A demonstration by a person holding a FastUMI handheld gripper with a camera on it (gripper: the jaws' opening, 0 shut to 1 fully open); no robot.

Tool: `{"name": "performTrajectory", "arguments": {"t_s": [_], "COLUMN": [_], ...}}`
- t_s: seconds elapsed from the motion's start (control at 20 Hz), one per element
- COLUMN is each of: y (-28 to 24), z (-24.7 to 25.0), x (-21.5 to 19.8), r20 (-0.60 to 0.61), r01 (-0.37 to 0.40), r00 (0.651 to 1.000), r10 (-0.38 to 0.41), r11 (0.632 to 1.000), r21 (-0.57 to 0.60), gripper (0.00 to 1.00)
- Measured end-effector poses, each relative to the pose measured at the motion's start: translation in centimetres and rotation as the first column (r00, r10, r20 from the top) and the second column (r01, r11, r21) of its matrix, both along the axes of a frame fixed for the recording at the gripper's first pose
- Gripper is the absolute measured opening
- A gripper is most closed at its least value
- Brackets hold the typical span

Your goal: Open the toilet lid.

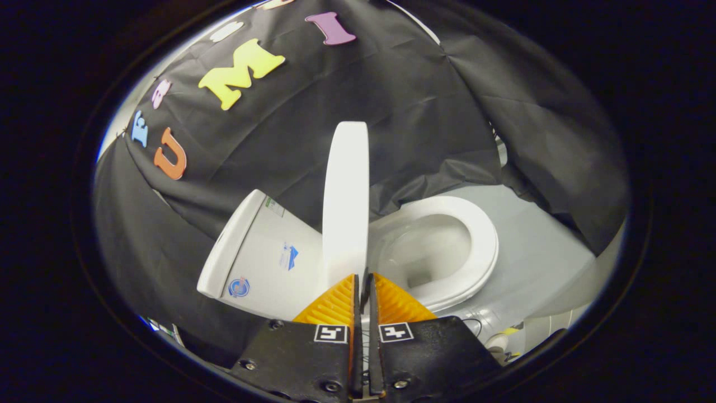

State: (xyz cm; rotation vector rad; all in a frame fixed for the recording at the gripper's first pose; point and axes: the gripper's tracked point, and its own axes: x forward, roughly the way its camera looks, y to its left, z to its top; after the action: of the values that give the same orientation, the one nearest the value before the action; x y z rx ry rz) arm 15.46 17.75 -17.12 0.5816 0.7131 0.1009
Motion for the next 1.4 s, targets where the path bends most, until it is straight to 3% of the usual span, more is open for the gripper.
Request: {"name": "performTrajectory", "arguments": {"t_s": [1.1,1.4], "y": [7.8,10.1], "z": [4.2,4.9], "x": [0.4,0.4], "r20": [0.061,0.077], "r01": [-0.104,-0.147], "r00": [0.991,0.982], "r10": [0.117,0.171], "r11": [0.977,0.956], "r21": [-0.188,-0.255], "gripper": [0.1,0.12]}}
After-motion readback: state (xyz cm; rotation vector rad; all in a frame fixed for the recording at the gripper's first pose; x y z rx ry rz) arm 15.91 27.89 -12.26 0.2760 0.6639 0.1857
